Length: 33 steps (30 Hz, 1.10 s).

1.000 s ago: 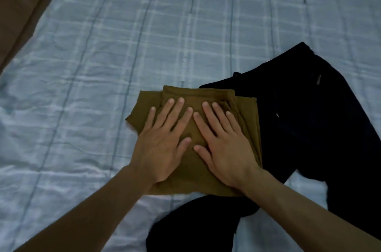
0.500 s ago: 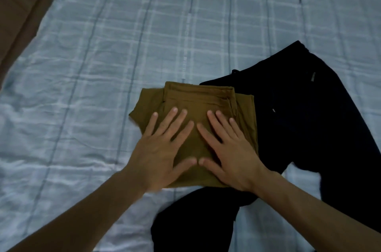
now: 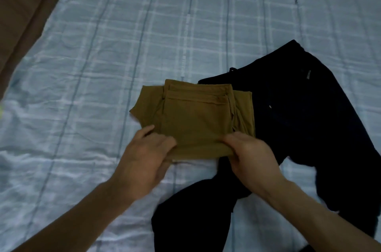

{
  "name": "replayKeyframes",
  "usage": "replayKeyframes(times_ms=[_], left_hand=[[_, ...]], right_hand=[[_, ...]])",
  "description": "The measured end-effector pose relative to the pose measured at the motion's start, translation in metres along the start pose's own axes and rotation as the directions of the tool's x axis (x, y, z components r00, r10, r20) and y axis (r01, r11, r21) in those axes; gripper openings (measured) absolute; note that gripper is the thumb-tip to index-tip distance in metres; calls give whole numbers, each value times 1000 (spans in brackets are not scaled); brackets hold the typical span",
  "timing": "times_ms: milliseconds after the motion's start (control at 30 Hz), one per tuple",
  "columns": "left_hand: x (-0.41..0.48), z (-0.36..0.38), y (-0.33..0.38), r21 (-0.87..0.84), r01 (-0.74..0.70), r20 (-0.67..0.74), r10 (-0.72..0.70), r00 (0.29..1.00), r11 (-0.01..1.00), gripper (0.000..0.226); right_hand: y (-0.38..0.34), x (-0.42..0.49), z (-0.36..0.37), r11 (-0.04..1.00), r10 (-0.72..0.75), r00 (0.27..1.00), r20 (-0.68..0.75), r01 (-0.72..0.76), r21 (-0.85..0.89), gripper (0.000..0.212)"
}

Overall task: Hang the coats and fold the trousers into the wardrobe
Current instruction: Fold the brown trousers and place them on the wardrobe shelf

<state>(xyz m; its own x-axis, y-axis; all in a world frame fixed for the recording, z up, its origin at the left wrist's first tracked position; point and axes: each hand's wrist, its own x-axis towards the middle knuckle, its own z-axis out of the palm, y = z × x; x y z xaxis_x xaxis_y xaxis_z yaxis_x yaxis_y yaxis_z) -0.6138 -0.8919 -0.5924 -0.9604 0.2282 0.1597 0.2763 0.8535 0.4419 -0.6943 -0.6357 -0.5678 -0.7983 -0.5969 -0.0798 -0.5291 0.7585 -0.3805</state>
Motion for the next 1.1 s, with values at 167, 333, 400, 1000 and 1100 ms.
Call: replayKeyframes(times_ms=[167,333,400,1000,1100], left_hand=[[62,-44,-15,-169,252,-152,-278,949,953,13],[114,-16,-45,28,392,-157,-383,910,919,28],[119,-4,-49,226,359,-206,-316,926,905,34],[100,31,-53,278,15,129,-53,990,960,91],[109,35,-53,302,36,51,-53,997,953,84]], right_hand=[[5,56,-60,975,126,988,-85,-107,197,15],[17,109,-43,963,261,944,-200,-242,117,45],[14,112,-30,976,203,924,-323,-217,-6,52],[41,105,32,967,-102,993,-54,86,-241,103],[32,108,35,970,-66,984,-163,25,-241,93]])
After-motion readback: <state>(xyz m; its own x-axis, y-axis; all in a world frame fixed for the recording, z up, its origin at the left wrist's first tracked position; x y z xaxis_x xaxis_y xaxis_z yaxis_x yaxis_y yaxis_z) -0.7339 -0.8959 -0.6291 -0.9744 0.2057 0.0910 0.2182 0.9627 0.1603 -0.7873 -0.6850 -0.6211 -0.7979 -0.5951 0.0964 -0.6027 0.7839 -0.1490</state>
